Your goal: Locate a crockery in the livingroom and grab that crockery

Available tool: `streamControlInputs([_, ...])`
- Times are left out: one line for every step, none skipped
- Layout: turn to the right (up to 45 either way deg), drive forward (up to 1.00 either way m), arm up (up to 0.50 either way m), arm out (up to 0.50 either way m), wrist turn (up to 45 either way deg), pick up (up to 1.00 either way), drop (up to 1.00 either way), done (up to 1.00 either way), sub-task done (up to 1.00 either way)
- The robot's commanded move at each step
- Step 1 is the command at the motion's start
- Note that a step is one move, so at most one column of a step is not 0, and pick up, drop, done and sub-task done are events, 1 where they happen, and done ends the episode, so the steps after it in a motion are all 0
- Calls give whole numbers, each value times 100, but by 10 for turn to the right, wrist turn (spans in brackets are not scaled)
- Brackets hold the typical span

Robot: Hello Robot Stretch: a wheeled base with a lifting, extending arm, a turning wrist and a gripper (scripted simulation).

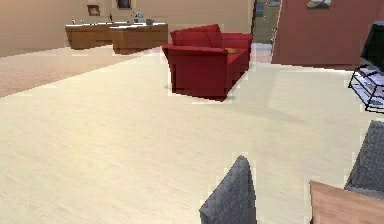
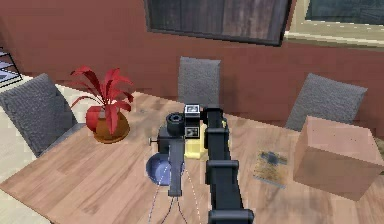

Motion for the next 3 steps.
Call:
streamControlInputs([0,0,0,0,450,0,0,0,0])
streamControlInputs([0,0,0,0,450,0,0,0,0])
streamControlInputs([0,0,0,0,450,0,0,0,0])
